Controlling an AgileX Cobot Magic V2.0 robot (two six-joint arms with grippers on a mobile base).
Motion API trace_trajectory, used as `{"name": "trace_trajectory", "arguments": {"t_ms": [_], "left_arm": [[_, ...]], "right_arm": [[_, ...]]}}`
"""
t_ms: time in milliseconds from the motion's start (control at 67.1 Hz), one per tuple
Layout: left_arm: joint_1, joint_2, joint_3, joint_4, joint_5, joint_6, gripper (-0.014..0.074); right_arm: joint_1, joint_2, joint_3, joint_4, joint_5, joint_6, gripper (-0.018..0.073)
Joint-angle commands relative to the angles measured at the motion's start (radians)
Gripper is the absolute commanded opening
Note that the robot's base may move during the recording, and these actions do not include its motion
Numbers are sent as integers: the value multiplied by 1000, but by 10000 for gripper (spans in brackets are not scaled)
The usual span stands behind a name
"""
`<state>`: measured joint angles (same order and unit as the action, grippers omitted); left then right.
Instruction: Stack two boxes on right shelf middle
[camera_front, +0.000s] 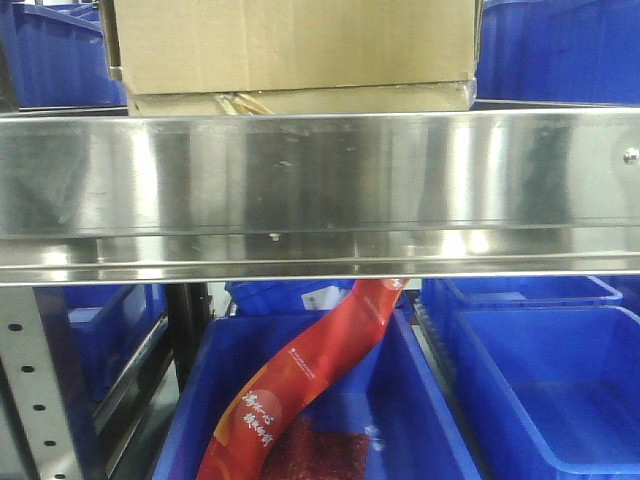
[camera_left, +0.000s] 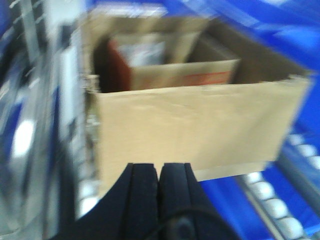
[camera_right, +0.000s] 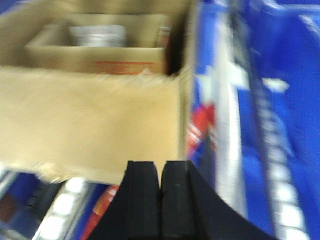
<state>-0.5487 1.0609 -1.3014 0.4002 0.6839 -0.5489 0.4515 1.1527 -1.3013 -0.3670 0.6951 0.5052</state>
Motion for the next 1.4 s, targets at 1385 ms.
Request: {"name": "trace_trajectory", "arguments": {"t_ms": [1385], "left_arm": [[-2, -866, 712, 102, -232, -4, -111]], "right_arm": [[-47, -933, 879, -9, -352, -181, -168]]}}
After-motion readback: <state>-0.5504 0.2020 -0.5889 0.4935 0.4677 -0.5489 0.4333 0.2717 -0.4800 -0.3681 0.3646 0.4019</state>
